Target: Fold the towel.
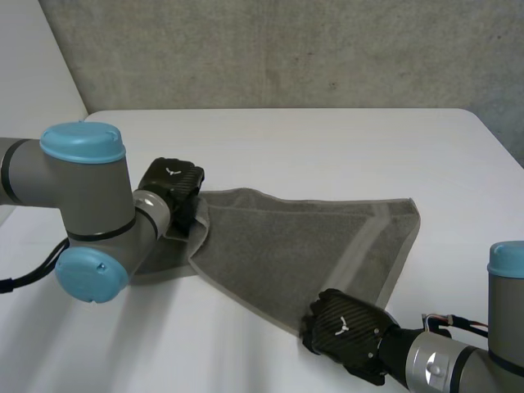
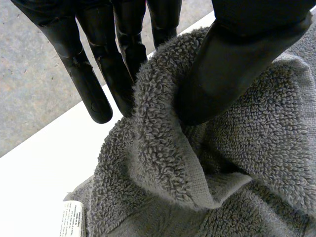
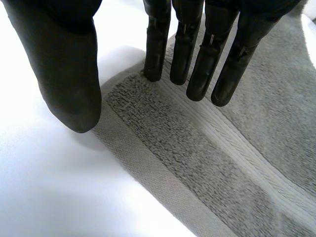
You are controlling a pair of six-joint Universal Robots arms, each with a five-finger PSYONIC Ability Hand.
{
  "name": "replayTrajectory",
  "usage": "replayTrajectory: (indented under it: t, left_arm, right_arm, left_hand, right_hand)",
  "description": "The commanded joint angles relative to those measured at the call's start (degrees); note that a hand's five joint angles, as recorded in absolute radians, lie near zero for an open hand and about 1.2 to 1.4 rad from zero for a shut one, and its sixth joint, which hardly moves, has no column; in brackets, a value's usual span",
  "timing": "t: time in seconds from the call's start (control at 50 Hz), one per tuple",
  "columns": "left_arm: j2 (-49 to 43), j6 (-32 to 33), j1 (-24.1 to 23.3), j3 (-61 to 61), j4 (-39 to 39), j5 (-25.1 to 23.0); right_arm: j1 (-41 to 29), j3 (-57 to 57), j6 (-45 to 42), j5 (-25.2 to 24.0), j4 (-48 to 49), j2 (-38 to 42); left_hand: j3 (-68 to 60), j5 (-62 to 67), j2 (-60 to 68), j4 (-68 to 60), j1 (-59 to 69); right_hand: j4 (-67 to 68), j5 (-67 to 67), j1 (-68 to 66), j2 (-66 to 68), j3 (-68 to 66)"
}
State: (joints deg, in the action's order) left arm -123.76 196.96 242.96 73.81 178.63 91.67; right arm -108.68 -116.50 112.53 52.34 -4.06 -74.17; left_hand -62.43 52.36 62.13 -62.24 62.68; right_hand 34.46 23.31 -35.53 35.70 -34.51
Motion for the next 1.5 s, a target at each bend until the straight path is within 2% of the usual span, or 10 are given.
replayTrajectory:
  t: [0.02,0.16,0.42,0.7,0.76,0.9,0.94,1.24,1.4,1.5]
  left_arm:
    - [-0.08,0.00,0.06,0.28,0.40,0.00]
    - [-0.08,0.00,0.06,0.54,1.28,0.00]
    - [-0.08,0.00,0.06,0.63,1.28,0.00]
    - [-0.08,0.00,-0.03,0.89,1.45,0.09]
    - [-0.08,0.00,-0.03,0.89,1.45,0.09]
    - [0.19,0.00,-0.21,1.07,1.45,0.18]
    - [0.36,0.00,-0.21,1.24,1.45,0.18]
    - [1.07,-0.79,-0.30,1.33,1.28,0.18]
    - [2.03,-0.79,-0.38,1.16,1.28,0.26]
    - [5.10,-0.79,-0.30,0.89,1.28,0.18]
  right_arm:
    - [0.92,-0.13,-0.82,-2.24,0.45,1.05]
    - [1.10,-0.13,-0.73,-3.30,1.16,1.05]
    - [1.54,-0.39,-0.03,-3.30,3.35,2.63]
    - [1.54,-0.92,-0.03,-3.30,3.36,3.16]
    - [1.63,-0.92,0.06,-3.30,3.36,3.16]
    - [1.98,-0.66,0.32,-3.21,3.36,2.98]
    - [1.98,-0.66,0.41,-3.21,3.36,2.98]
    - [2.24,1.19,4.19,-3.30,3.44,2.98]
    - [4.97,9.19,13.07,-2.51,4.15,2.28]
    - [8.47,21.11,27.01,-0.06,2.48,0.61]
  left_hand:
    - [0.74,-0.67,-0.45,0.55,-0.99]
    - [0.91,-0.84,-0.62,0.72,-1.16]
    - [1.59,-1.51,-1.29,1.39,-1.83]
    - [1.75,-1.68,-1.46,1.56,-2.00]
    - [1.75,-1.68,-1.46,1.56,-2.00]
    - [1.92,-1.85,-1.62,1.73,-2.17]
    - [2.09,-2.02,-1.79,1.90,-2.34]
    - [4.78,-4.71,-4.48,4.59,-5.03]
    - [4.61,-4.54,-4.32,4.42,-4.86]
    - [2.27,-2.20,-1.97,2.07,-2.51]
  right_hand:
    - [-2.01,-0.85,3.08,-3.25,2.06]
    - [0.01,1.17,1.05,-1.23,0.04]
    - [12.29,13.44,-11.22,11.04,-12.24]
    - [14.82,15.97,-13.75,13.57,-14.77]
    - [19.86,21.02,-18.79,18.62,-19.81]
    - [43.87,45.03,-42.81,42.63,-43.82]
    - [45.52,46.68,-44.46,44.28,-45.47]
    - [45.54,46.69,-44.47,44.30,-45.49]
    - [45.54,46.69,-44.47,44.30,-45.49]
    - [45.54,46.69,-44.47,44.30,-45.49]
